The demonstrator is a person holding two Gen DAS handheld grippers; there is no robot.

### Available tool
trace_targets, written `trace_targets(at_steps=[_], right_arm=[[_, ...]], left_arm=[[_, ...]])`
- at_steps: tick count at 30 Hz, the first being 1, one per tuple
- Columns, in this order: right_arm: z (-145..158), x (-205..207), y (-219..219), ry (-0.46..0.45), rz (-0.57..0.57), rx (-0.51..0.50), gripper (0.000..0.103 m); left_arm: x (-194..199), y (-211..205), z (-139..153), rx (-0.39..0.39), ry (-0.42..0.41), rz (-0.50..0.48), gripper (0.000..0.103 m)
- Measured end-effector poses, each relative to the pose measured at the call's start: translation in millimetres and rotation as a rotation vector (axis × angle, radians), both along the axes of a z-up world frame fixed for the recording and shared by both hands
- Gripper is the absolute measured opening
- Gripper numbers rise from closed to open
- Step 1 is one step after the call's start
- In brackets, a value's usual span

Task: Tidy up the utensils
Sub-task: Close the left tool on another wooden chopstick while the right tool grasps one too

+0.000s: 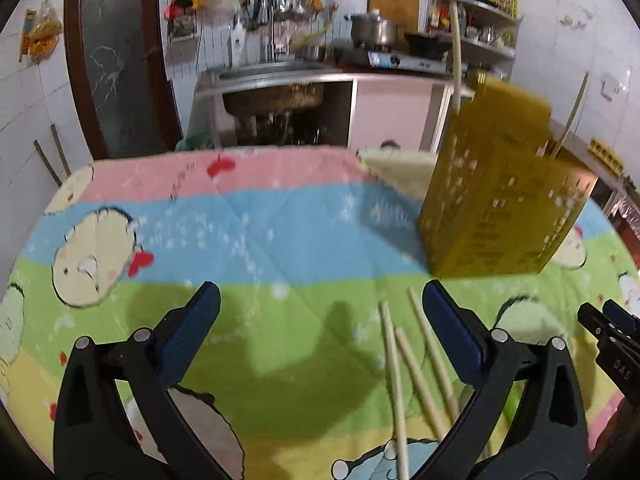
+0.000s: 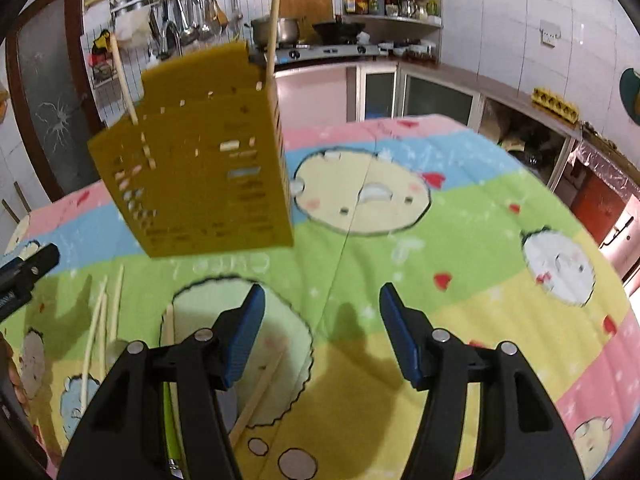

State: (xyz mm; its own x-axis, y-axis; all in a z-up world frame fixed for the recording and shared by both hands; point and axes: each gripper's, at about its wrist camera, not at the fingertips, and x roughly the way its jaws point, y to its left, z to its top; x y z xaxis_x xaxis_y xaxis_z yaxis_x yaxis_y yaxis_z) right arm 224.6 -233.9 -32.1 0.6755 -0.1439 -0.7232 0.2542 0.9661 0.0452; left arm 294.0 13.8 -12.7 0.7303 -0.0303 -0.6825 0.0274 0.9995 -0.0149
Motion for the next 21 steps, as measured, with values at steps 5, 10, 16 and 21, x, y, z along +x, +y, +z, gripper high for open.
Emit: trace_targets(at_steps=[5, 10, 16, 21], right_arm=[[-14, 5, 10, 0.044, -0.001, -0.002, 0.059], [-22, 8, 16, 0.083, 0.008, 0.012, 0.042], [-24, 5, 16, 0.072, 0.015, 0.030, 0.039], [-24, 5, 16, 0.071, 0.015, 0.027, 0.039]], left_arm=[[1, -8, -18, 0.015, 0.035, -0.018, 0.098], [1, -13, -28, 0.027, 0.052, -0.029, 0.097], [6, -14, -37, 0.018, 0.089, -0.046, 0.087], [3, -11, -42, 0.013, 0.108, -0.039, 0.085]])
